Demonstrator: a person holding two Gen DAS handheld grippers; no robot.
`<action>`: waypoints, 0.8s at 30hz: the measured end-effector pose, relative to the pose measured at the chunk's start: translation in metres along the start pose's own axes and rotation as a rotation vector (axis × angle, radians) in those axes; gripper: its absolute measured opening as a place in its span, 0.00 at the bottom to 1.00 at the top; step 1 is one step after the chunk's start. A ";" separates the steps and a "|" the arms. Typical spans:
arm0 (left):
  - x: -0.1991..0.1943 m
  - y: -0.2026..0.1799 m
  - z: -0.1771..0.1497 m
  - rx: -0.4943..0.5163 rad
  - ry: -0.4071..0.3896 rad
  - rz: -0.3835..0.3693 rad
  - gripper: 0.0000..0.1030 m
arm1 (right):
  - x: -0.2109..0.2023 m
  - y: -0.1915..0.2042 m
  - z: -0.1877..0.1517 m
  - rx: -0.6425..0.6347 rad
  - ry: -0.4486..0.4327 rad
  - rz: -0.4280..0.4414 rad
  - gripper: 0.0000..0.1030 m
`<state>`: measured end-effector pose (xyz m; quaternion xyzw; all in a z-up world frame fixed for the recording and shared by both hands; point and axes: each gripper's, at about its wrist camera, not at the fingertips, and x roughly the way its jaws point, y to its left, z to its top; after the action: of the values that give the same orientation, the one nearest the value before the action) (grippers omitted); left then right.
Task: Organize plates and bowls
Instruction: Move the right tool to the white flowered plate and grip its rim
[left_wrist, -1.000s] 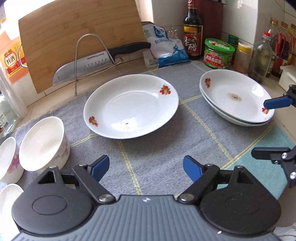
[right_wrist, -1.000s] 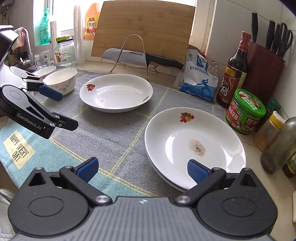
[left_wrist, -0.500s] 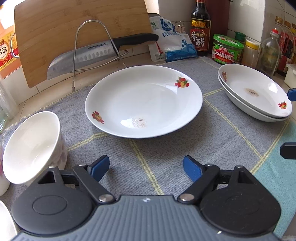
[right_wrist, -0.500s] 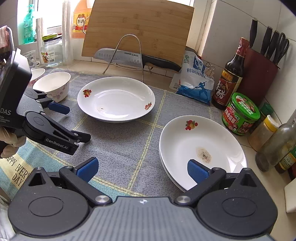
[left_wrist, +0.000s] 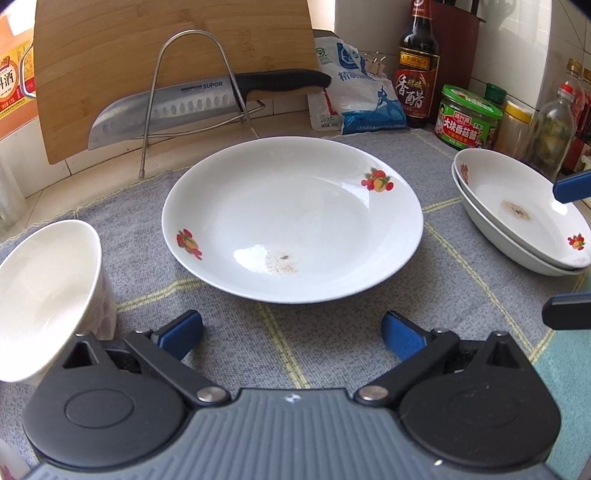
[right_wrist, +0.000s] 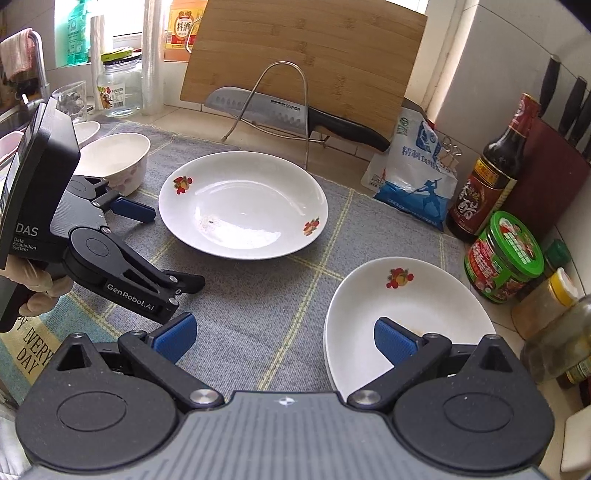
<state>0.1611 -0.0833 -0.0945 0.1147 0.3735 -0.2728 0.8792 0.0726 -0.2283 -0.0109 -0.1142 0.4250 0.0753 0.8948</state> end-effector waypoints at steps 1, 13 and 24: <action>0.001 -0.001 0.001 -0.008 0.000 0.009 1.00 | 0.005 -0.002 0.004 -0.019 0.000 0.015 1.00; 0.004 -0.002 -0.004 -0.044 -0.067 0.045 1.00 | 0.065 -0.034 0.057 -0.155 0.001 0.205 1.00; 0.006 -0.004 -0.002 -0.043 -0.090 0.050 1.00 | 0.126 -0.042 0.098 -0.262 0.060 0.331 1.00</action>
<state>0.1613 -0.0882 -0.0999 0.0928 0.3363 -0.2475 0.9039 0.2338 -0.2378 -0.0432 -0.1603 0.4511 0.2725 0.8346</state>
